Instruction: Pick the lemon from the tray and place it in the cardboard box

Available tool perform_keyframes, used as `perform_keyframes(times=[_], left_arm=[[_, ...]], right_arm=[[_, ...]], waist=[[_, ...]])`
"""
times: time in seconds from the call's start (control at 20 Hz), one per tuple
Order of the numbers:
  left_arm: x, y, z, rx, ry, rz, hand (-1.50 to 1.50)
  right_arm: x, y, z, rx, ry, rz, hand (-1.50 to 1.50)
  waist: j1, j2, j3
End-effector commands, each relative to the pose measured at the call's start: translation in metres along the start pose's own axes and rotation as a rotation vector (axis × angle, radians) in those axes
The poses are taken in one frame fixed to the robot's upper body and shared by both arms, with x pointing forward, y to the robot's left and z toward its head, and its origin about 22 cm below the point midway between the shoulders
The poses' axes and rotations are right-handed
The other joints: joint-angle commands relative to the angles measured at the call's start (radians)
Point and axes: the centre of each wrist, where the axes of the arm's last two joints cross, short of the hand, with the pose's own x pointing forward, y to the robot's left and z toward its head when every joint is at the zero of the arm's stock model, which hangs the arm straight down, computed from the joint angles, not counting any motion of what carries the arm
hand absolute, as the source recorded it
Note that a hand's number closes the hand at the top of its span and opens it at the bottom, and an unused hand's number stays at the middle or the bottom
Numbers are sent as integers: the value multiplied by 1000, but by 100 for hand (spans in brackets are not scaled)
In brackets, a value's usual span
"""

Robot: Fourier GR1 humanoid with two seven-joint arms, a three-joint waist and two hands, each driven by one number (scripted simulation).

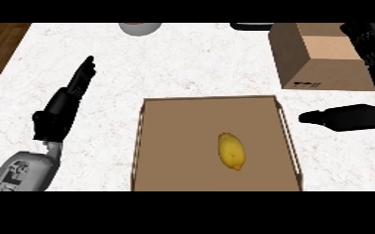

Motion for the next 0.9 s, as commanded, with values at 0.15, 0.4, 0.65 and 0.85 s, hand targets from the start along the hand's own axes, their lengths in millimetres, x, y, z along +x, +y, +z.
perform_keyframes(times=[0.15, 0.4, 0.65, 0.85], left_arm=[[14, 17, -5, -126, -112, -35, 0], [18, 7, 1, -138, -131, -36, 0], [10, 4, -8, -157, -133, -25, 0], [23, 4, -9, -195, -141, -17, 0]], right_arm=[[-2, -17, 50, 107, -128, 206, -150], [18, -28, 66, 257, -156, 378, -150], [37, 8, 70, 450, -45, 573, -150], [64, 16, 62, 567, 22, 709, -150]], waist=[[29, 12, 3], [30, 9, 3], [45, 14, 0], [70, 16, 0]])
